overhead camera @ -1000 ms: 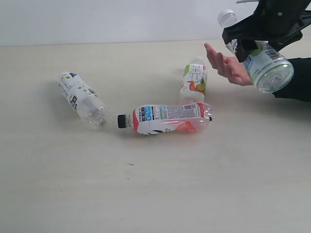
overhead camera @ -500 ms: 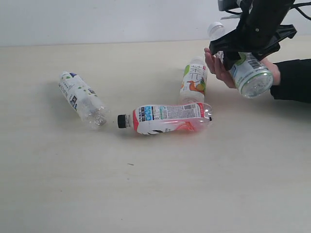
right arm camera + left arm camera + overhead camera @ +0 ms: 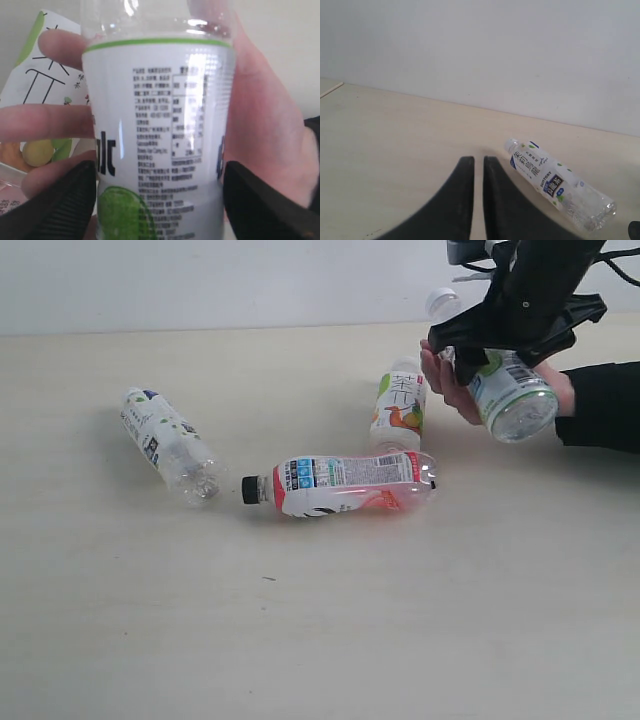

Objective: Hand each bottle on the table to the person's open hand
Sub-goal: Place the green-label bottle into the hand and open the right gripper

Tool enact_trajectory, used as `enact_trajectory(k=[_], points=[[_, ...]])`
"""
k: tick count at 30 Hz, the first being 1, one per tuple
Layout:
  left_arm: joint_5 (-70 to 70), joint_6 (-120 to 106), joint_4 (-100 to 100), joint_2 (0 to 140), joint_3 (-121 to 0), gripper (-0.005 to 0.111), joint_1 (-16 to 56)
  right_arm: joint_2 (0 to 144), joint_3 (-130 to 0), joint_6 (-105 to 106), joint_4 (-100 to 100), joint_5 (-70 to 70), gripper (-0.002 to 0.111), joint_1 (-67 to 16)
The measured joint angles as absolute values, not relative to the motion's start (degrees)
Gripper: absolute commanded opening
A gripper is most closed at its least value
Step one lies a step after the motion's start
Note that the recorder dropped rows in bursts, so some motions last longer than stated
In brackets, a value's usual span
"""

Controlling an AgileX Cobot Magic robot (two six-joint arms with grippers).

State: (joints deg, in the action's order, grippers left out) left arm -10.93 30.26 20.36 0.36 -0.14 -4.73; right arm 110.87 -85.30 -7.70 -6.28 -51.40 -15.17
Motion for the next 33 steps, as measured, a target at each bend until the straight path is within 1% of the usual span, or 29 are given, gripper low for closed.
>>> enact_trajectory(k=[3, 7, 16, 18, 20, 21, 23, 25, 28, 29, 30, 33], points=[[-10.9, 30.3, 20.4, 0.4, -0.1, 0.010, -4.7, 110.9, -85.3, -7.7, -6.2, -50.7, 0.082, -15.2], [-10.9, 30.3, 20.4, 0.4, -0.1, 0.010, -4.7, 110.9, -85.3, -7.7, -6.2, -50.1, 0.085, -15.2], [-10.9, 30.3, 20.4, 0.4, -0.1, 0.010, -4.7, 109.6, -85.3, -7.7, -6.2, -49.3, 0.084, -15.2], [-10.9, 30.3, 20.4, 0.4, -0.1, 0.010, -4.7, 107.9, -85.3, -7.7, -6.2, -49.5, 0.083, -15.2], [-10.9, 30.3, 20.4, 0.4, -0.1, 0.010, -4.7, 105.5, -85.3, -6.3, -6.0, -49.8, 0.079, -15.2], [-10.9, 30.3, 20.4, 0.4, -0.1, 0.010, -4.7, 104.4, -85.3, -5.5, -5.9, -49.8, 0.075, -15.2], [-10.9, 30.3, 20.4, 0.4, -0.1, 0.010, -4.7, 100.9, -85.2, -3.4, -5.2, -50.0, 0.062, -15.2], [-10.9, 30.3, 20.4, 0.4, -0.1, 0.010, -4.7, 97.0, -84.3, -1.4, -3.9, -49.5, 0.043, -15.2], [-10.9, 30.3, 20.4, 0.4, -0.1, 0.010, -4.7, 89.7, -80.9, 2.5, 0.0, -47.4, 0.010, -15.2], [-10.9, 30.3, 20.4, 0.4, -0.1, 0.010, -4.7, 87.3, -79.3, 4.2, 1.3, -46.8, 0.003, -15.2], [-10.9, 30.3, 20.4, 0.4, -0.1, 0.010, -4.7, 85.4, -77.9, 5.7, 2.6, -46.2, 0.000, -15.2], [-10.9, 30.3, 20.4, 0.4, -0.1, 0.010, -4.7, 78.8, -71.4, 12.5, 7.4, -44.0, 0.000, -15.2]])
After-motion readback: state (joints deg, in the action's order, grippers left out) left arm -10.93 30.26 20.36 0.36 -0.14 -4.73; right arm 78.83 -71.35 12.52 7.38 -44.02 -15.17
